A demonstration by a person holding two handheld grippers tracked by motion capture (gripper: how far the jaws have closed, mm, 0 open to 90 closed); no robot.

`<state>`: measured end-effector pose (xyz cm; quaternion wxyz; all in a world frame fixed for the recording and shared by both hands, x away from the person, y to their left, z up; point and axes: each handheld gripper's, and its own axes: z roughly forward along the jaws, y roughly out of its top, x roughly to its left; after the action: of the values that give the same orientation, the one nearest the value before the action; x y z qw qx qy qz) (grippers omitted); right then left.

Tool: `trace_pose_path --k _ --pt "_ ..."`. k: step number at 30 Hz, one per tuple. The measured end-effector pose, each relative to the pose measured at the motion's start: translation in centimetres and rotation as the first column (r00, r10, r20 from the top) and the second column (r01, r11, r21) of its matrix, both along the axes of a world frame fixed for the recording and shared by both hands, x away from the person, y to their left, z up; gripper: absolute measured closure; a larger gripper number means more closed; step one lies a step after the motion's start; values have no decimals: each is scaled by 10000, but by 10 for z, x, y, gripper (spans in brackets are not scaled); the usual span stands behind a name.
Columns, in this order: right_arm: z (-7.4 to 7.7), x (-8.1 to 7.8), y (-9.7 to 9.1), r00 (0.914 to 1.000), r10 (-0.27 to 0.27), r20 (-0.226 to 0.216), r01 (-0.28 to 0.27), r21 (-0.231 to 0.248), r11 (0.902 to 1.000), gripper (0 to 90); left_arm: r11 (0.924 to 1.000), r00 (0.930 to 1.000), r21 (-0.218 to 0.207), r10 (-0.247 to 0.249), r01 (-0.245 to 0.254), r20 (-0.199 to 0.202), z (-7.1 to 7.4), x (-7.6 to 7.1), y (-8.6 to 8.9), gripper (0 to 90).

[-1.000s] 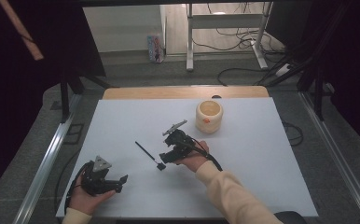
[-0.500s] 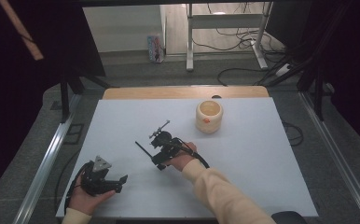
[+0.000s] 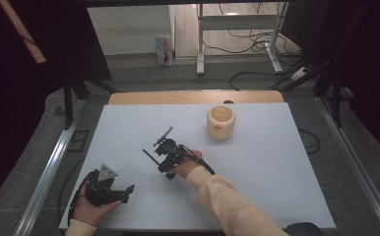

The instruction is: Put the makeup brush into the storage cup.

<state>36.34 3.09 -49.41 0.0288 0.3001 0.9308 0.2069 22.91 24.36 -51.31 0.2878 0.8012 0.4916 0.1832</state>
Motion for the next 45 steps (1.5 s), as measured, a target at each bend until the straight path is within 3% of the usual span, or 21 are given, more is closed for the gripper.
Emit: trace_pose_path --k 7,19,26,36,45 --pt "-5 3 6 9993 32 -373 -40 -220 9997 553 10000 10000 -20 -4 4 -4 0 0 0 93" --pt "-12 3 15 9984 246 -518 -285 -745 9968 692 10000 10000 -27 15 -15 1 0 0 1 93" --pt "-13 1 18 9989 413 -218 -437 -1256 9911 792 10000 10000 -30 17 -17 11 0 0 1 93" --pt "-14 -1 26 9971 753 147 -714 -1823 9807 847 10000 10000 -13 2 -2 -10 0 0 1 93" --pt "-13 1 25 9966 817 -65 -816 -1739 9814 858 10000 10000 -13 2 -2 -20 0 0 1 93"
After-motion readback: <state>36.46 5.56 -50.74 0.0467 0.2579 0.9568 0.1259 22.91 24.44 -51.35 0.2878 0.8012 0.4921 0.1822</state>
